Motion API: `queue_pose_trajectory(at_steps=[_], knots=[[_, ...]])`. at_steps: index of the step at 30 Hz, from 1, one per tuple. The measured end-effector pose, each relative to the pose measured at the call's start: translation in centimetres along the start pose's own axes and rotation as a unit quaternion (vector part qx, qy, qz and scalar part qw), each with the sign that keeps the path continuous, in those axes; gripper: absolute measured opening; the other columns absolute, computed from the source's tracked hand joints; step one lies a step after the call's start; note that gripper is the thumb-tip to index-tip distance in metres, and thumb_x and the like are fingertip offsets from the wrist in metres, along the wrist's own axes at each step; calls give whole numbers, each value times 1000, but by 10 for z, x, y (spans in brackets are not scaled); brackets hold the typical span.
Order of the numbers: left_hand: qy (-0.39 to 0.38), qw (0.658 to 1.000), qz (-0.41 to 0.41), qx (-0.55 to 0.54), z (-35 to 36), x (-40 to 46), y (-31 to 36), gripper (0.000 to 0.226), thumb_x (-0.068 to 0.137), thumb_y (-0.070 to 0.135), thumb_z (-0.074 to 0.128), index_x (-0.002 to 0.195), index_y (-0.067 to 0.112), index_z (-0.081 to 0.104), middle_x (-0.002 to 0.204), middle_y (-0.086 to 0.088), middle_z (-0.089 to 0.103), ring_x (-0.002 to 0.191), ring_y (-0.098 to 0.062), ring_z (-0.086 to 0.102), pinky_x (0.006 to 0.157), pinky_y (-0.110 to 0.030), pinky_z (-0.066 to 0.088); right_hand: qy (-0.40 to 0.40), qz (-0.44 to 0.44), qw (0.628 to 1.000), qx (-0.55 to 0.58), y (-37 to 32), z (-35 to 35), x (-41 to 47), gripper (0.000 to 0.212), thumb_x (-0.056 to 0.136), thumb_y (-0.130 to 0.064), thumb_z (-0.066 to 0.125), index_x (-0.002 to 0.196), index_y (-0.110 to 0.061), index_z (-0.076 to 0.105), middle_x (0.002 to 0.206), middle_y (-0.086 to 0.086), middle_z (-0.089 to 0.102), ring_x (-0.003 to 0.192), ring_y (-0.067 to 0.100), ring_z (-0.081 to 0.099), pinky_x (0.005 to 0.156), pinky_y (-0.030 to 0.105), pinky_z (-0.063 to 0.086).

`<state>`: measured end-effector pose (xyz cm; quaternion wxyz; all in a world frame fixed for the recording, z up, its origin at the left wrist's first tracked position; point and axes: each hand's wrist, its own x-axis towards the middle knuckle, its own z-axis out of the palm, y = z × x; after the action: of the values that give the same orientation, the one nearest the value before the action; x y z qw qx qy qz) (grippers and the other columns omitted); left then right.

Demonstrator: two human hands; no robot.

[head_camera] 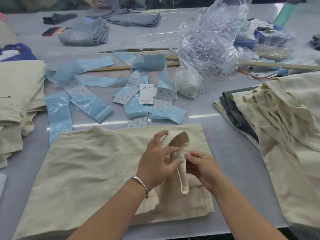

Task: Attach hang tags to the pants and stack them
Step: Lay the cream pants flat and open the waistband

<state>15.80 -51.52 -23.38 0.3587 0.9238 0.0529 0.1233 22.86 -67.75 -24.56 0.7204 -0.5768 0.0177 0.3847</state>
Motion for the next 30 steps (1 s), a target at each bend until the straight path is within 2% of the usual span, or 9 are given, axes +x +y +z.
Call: queue_pose_trajectory(at_steps=[2, 5, 8, 12, 16, 19, 22, 25, 30], knots=[[-4, 1000, -3, 10, 4, -1, 3, 31, 74, 45, 77, 103, 31, 75, 146, 11, 33, 133, -6, 33, 104, -16, 27, -14, 4, 1000, 20, 2, 1, -1, 21, 90, -11, 59, 72, -10, 69, 70, 10, 63, 64, 19, 61, 68, 30, 53], [-5, 1000, -10, 12, 7, -1, 5, 31, 74, 42, 79, 102, 30, 75, 146, 10, 34, 133, -8, 33, 105, -13, 23, 20, -9, 1000, 15, 7, 3, 0, 12, 89, 3, 60, 85, -8, 55, 68, 10, 60, 60, 19, 60, 65, 31, 53], [-24, 999, -8, 23, 12, 0, 9, 30, 75, 42, 78, 102, 29, 76, 147, 7, 35, 133, -10, 34, 105, -17, 28, 74, -50, 996, -13, 12, 1, 2, 30, 83, 15, 56, 84, -12, 43, 61, 5, 54, 53, 17, 56, 54, 27, 52], [-16, 999, -20, 34, 20, -3, 12, 29, 70, 41, 81, 94, 25, 75, 148, 6, 34, 134, -10, 34, 103, -13, 27, 60, -32, 998, -14, 14, -6, 2, 28, 81, 21, 50, 81, -6, 54, 65, 10, 58, 55, 19, 60, 54, 27, 54], [-9, 998, -46, 39, 30, -16, 15, 23, 71, 39, 79, 80, 18, 72, 148, 4, 34, 134, -12, 38, 99, -16, 37, 74, 42, 996, -21, 10, -12, 6, 14, 85, 7, 50, 83, 3, 63, 61, 13, 59, 47, 18, 57, 50, 30, 54], [-25, 997, -44, 62, 36, -23, 18, 22, 74, 38, 75, 82, 17, 72, 152, 4, 30, 136, -13, 35, 100, -16, 36, 60, 71, 986, -140, 4, -18, 13, 20, 85, -20, 65, 82, 0, 70, 71, 16, 66, 56, 27, 65, 52, 32, 55], [-28, 994, -73, 74, 41, -26, 21, 25, 70, 36, 74, 89, 20, 71, 155, 4, 25, 137, -15, 33, 103, -19, 35, 40, 62, 959, -275, -4, -19, 23, 13, 82, -9, 62, 72, -6, 71, 65, 9, 69, 54, 16, 67, 49, 24, 51], [-27, 983, -153, 100, 40, -31, 26, 30, 68, 40, 68, 94, 27, 61, 156, 6, 19, 123, -18, 47, 93, -30, 44, -8, 109, 951, -290, -13, -22, 27, 14, 77, -5, 62, 66, -6, 71, 65, 10, 67, 54, 16, 64, 52, 24, 50], [19, 974, -222, 50, 36, -36, 26, 18, 78, 16, 65, 93, 24, 60, 147, 8, 22, 82, -17, 61, 72, -23, 46, -135, 144, 962, -188, -11, -28, 24, 14, 76, -1, 68, 63, -5, 70, 69, 17, 59, 60, 20, 56, 59, 28, 49]])
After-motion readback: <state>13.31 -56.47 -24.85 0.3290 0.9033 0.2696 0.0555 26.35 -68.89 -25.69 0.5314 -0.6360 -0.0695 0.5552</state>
